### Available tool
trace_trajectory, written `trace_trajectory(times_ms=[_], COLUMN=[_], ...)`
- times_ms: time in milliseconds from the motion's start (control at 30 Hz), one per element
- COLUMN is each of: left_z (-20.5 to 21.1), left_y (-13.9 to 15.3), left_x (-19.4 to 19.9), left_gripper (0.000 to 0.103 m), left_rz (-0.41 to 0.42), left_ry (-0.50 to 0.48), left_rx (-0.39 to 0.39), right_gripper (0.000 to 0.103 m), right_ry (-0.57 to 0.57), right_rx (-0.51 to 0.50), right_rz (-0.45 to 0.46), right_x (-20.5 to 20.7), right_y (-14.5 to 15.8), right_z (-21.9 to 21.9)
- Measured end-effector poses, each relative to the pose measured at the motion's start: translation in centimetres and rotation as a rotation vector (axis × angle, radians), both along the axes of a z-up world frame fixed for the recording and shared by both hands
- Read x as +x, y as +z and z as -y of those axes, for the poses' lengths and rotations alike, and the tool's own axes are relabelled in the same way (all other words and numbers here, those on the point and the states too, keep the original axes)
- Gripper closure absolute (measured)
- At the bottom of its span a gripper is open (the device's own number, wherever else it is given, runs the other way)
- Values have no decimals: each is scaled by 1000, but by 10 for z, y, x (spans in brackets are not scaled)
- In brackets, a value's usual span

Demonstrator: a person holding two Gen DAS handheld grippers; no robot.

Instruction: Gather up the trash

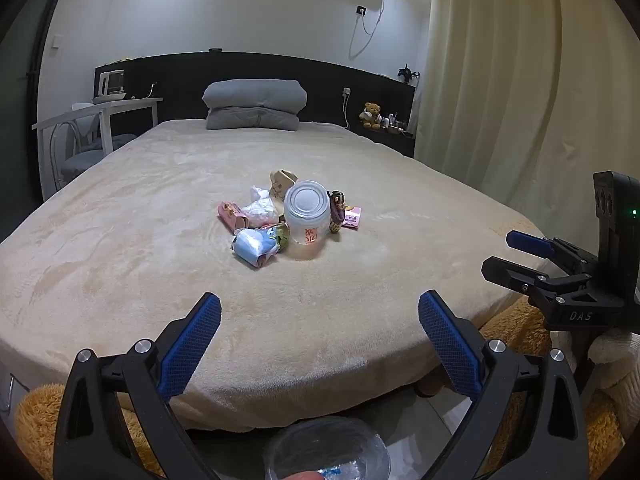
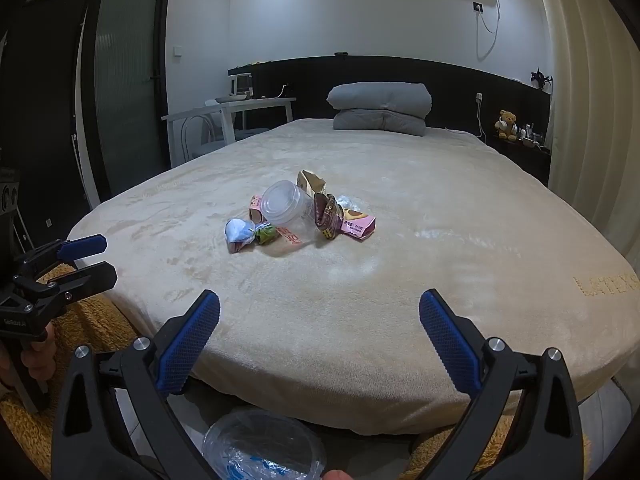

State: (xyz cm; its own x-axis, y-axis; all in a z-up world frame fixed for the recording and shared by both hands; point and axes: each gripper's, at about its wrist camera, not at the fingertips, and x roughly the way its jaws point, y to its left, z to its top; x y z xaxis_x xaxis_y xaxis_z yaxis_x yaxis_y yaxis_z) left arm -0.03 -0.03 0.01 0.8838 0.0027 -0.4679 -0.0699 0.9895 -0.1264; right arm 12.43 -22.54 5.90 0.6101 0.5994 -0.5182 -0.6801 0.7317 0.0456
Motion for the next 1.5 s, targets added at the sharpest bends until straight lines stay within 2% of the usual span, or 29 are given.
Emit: trace_trajectory(times_ms=[1500], left_z=[-2], left_y=[2], left_x=[0], left_gripper=[6], left_rz=[-3], left_ry=[-3], left_rx=[-2], right_gripper=[4], right_ry=[0], right_rx=[-9], right_rz=[7], right_x=[-1], right_y=[0], right_z=[-1])
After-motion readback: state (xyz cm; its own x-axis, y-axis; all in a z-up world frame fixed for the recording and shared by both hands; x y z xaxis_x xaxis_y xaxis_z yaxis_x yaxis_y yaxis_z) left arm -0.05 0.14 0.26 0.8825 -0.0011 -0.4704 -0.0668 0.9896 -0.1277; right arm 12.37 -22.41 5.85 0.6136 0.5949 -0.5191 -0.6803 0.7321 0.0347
